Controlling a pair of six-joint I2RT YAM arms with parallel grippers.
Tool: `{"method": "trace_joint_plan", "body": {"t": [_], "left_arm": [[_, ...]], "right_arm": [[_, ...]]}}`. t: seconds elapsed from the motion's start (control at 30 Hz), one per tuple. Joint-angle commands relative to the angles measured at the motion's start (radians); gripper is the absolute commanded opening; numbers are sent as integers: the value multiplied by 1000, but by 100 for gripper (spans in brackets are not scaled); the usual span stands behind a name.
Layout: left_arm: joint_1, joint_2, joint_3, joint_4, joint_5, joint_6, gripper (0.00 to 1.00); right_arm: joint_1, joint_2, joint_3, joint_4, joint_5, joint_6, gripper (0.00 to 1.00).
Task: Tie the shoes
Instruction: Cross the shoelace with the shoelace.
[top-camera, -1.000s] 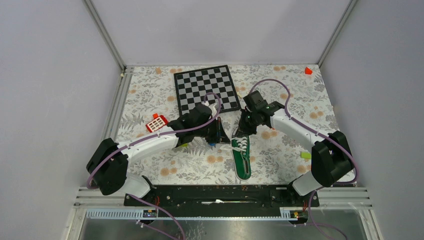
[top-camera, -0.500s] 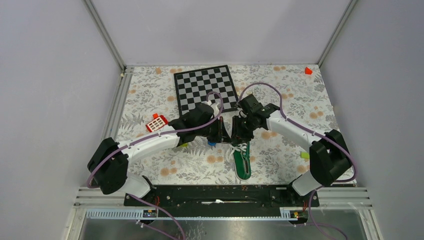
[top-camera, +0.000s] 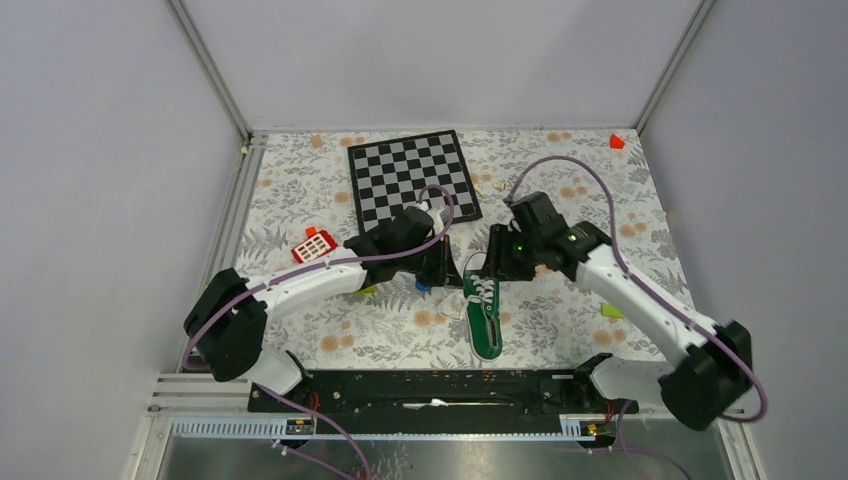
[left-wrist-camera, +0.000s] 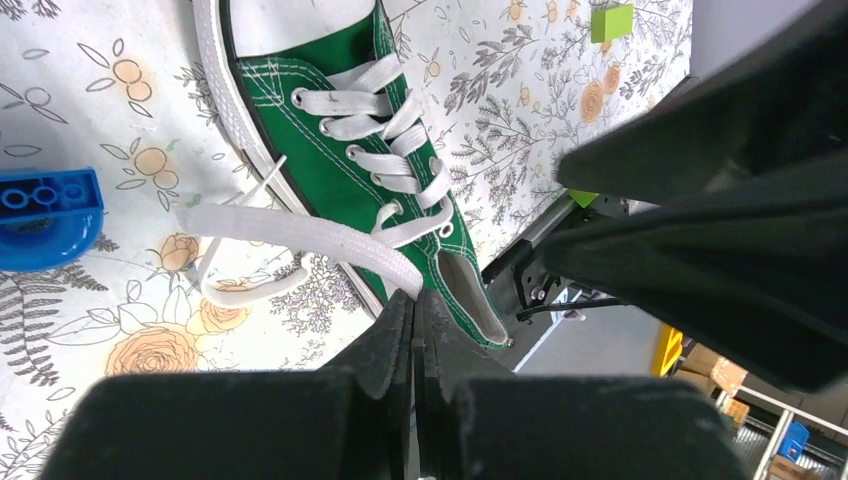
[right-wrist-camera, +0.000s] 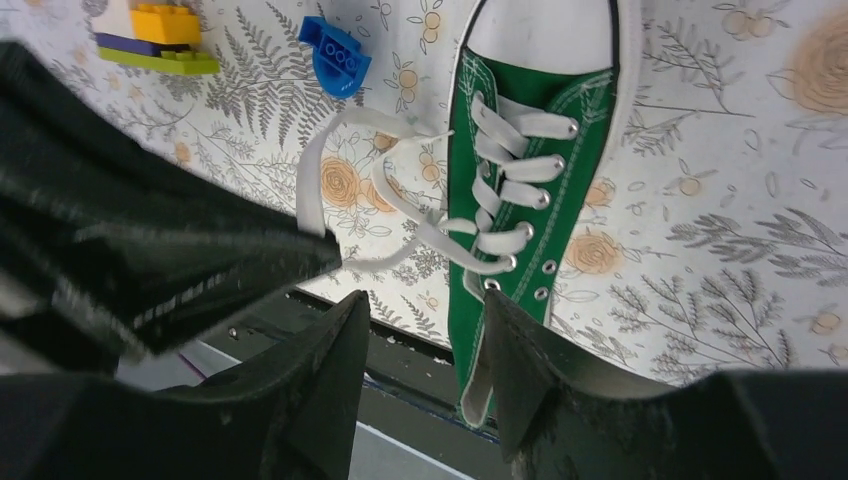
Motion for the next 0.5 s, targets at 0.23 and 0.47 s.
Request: {"method": "trace_joint_plan", "body": {"t": [0.23,0.47], "left_arm": [[21,38,71,7,-64,57,0],[67,82,44,59,24,42,0]], "right_arm": [[174,-516,-434,300,273,214,55],[486,-509,-492,498,510,153,55]]}}
